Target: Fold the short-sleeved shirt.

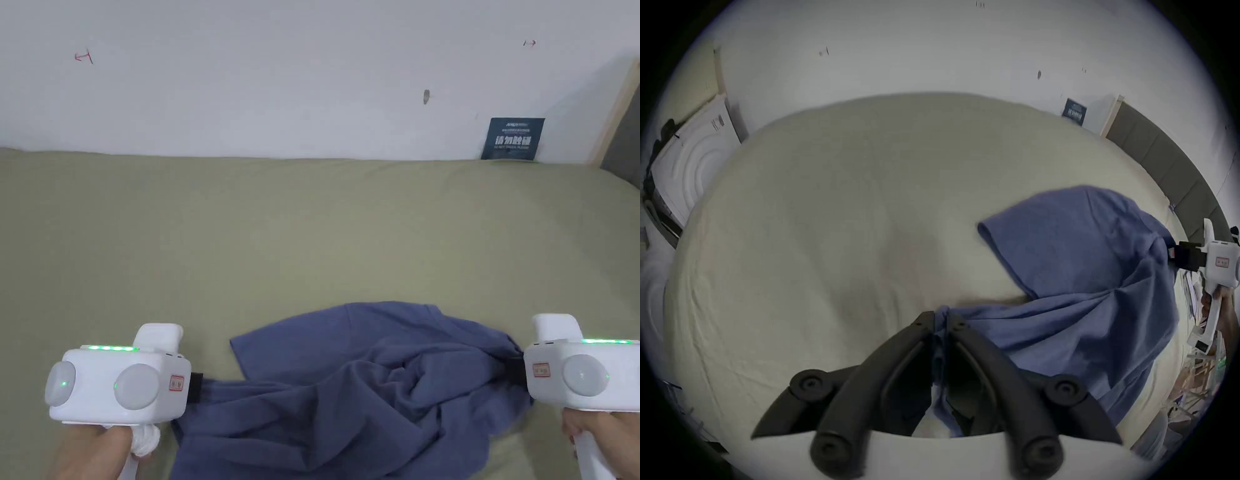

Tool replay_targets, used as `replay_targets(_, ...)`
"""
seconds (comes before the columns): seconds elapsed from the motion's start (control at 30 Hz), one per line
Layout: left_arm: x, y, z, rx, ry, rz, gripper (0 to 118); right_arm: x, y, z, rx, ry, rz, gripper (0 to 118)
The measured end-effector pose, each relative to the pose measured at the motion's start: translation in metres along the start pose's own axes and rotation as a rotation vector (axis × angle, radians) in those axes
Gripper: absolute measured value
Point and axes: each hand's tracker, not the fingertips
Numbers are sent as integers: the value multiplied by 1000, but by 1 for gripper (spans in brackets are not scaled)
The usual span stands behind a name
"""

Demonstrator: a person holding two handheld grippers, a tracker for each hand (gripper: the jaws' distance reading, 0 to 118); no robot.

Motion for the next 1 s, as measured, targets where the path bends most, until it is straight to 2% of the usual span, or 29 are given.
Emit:
replay_targets(0.07, -15, 13, 21, 63, 36, 3, 6, 2, 11, 27, 61, -20, 23, 8)
replay_targets(0.17, -34, 27, 74, 146, 80, 28, 6, 5, 25, 69, 135, 5, 19, 8)
replay_targets(0.3, -60, 41, 149, 268, 187, 32, 6, 2, 45, 131, 267, 20, 71, 8)
replay_targets(0.37, -73, 50, 182, 301, 199, 50, 6, 0, 58, 157, 294, 1, 54, 8)
replay_targets(0.47, -79, 67, 230, 355, 231, 61, 6, -4, 85, 194, 354, 51, 10, 8)
replay_targets(0.57, -74, 91, 265, 431, 276, 57, 6, -20, 110, 226, 426, 14, 52, 8)
replay_targets(0.67, -68, 120, 290, 467, 313, 48, 6, -32, 135, 255, 470, -8, 63, 8)
replay_targets(0.8, -61, 162, 307, 528, 353, 62, 6, -32, 182, 271, 516, -20, 24, 8)
replay_targets(1.0, -51, 225, 293, 565, 412, 43, 6, -36, 251, 258, 561, -76, 29, 8)
